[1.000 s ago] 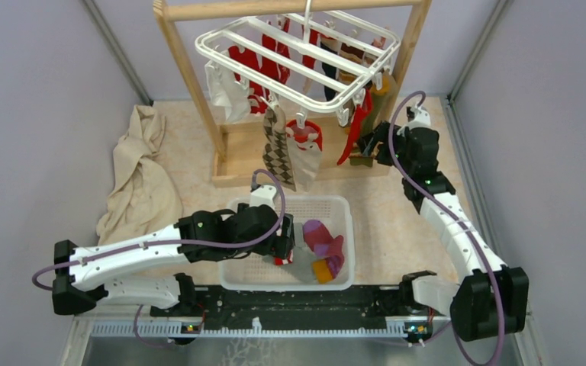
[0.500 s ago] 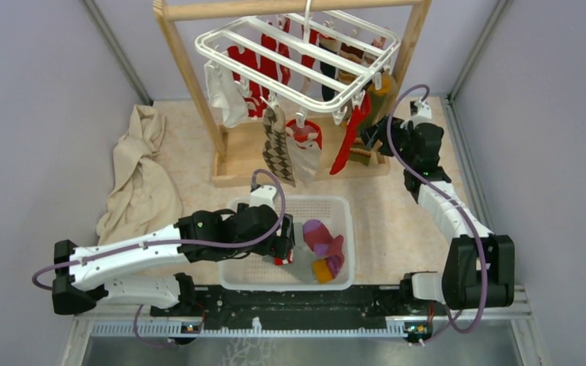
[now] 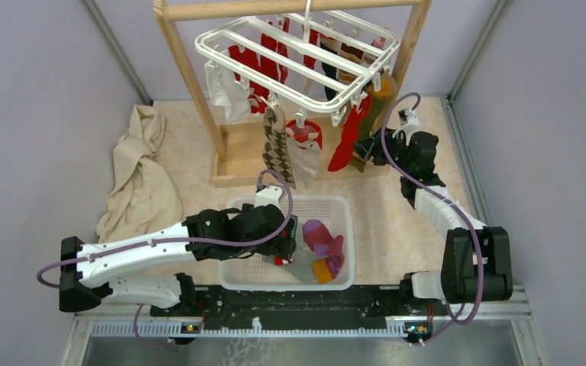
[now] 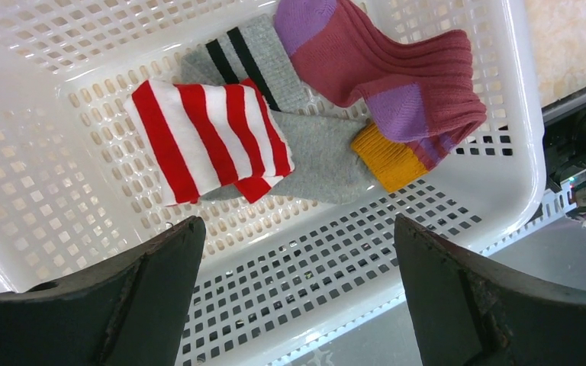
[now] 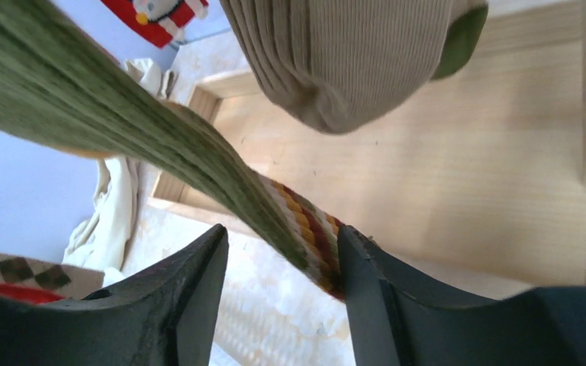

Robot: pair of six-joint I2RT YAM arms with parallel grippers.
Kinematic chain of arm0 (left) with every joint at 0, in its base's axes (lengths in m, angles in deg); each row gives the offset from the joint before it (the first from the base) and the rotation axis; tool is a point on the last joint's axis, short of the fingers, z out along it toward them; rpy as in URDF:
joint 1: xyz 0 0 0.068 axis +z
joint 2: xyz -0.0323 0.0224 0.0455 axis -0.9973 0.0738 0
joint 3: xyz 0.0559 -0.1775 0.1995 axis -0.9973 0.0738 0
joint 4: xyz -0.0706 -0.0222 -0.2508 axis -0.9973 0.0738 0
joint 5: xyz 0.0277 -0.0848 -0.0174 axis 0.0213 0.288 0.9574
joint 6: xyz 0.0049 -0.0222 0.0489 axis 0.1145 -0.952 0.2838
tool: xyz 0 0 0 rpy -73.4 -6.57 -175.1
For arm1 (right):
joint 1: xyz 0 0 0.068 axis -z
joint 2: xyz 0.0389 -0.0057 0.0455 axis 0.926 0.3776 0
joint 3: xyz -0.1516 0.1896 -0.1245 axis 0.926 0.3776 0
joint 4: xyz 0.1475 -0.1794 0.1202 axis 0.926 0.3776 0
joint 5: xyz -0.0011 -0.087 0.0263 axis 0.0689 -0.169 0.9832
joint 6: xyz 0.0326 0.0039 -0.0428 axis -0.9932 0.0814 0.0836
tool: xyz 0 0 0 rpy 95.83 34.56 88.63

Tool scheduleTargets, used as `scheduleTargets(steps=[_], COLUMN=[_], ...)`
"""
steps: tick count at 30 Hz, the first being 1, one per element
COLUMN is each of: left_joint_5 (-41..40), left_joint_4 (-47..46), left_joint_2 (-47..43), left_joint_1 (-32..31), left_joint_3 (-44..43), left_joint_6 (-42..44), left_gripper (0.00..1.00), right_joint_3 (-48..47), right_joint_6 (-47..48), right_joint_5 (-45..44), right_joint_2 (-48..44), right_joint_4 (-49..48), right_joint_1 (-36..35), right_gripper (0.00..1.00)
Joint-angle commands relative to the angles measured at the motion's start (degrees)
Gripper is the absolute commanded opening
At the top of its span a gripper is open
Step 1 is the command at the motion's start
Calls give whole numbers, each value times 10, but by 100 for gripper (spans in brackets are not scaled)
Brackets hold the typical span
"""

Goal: Remove the socks clipped to the hanger
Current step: Remove the sock from the hanger.

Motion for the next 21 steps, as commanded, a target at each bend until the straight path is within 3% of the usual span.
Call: scheduleTargets(steps=[1, 4, 9, 16, 21], left_joint_5=[10, 11, 9, 33, 29], left_joint_4=[-18, -28, -56, -162, -183], left_joint_2=[-1, -8, -14, -15, 4], left_joint_1=[-4, -8, -18, -23, -23], left_joint_3=[-23, -23, -23, -16, -37], left_joint_6=[8, 7, 12, 50, 70], left_gripper=[99, 99, 99, 99, 99], right_joint_3=[5, -1, -20, -43, -49], right_joint_6=[6, 16, 44, 58, 49], right_joint_5=[21, 19, -10, -72, -73], right_joint_2=[-19, -35, -104, -235, -304], right_joint_4=[-18, 17, 116, 275, 335], right_joint_1=[-13, -21, -32, -44, -60], right_gripper=[50, 34, 20, 9, 5])
